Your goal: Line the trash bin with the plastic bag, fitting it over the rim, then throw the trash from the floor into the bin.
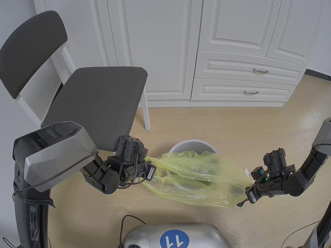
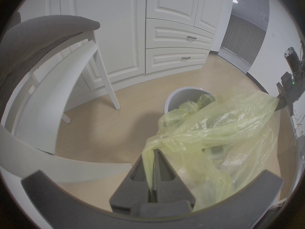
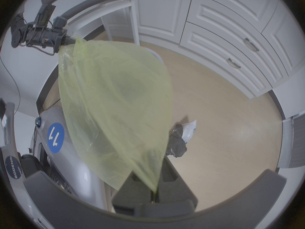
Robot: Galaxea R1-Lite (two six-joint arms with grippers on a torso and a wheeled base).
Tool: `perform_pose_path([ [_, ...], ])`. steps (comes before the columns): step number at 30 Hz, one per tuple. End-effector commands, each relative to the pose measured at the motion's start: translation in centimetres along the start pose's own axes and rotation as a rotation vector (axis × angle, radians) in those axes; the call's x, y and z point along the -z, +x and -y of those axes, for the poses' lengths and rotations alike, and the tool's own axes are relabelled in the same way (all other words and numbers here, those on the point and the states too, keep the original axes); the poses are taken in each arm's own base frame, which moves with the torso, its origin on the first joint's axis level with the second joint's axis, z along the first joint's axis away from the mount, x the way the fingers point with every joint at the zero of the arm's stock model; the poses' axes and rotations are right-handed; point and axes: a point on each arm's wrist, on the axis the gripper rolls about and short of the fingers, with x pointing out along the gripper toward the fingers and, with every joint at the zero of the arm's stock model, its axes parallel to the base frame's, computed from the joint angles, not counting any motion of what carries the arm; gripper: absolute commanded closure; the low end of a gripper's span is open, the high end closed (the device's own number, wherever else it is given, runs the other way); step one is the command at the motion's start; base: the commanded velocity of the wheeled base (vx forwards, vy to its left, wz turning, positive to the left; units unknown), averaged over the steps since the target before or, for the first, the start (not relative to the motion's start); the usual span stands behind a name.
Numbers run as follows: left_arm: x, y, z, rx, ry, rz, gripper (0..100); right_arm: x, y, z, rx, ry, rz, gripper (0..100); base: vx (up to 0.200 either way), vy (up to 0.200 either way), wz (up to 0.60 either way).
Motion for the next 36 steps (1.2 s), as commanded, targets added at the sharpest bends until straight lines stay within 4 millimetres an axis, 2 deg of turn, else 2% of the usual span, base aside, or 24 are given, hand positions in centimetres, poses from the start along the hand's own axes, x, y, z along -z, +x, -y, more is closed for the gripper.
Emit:
perform_pose_path([
  [1, 1.0, 0.9, 1.1, 0.019, 0.015, -0.026, 100, 0.7, 1.2, -0.9, -0.03, -0.022, -0.053, 100, 0.0, 0.0, 0.0],
  [6, 0.8, 1.3, 1.6, 0.028, 0.045, -0.018, 100, 1.2, 1.8, -0.9, -0.034, -0.035, -0.079, 100, 0.0, 0.0, 0.0],
  [12, 1.4, 2.0, 0.9, 0.014, 0.072, -0.037, 100, 2.0, 2.4, -0.3, -0.02, -0.091, -0.12, 100, 0.0, 0.0, 0.0],
  [16, 1.2, 2.5, 0.5, 0.004, 0.066, -0.033, 100, 2.3, 3.7, -0.5, -0.004, -0.087, -0.149, 100, 0.0, 0.0, 0.0],
  [25, 1.6, 3.1, 1.0, 0.008, 0.075, -0.052, 100, 2.8, 5.0, -1.4, -0.033, -0.106, -0.182, 100, 0.0, 0.0, 0.0],
  [32, -0.7, 4.3, 1.0, -0.016, 0.058, 0.044, 100, 1.7, 5.6, -2.3, -0.019, -0.035, -0.096, 100, 0.0, 0.0, 0.0],
  [36, -1.9, 4.2, 0.9, -0.053, 0.054, 0.078, 100, 1.8, 5.3, -2.9, -0.022, -0.043, -0.078, 100, 0.0, 0.0, 0.0],
])
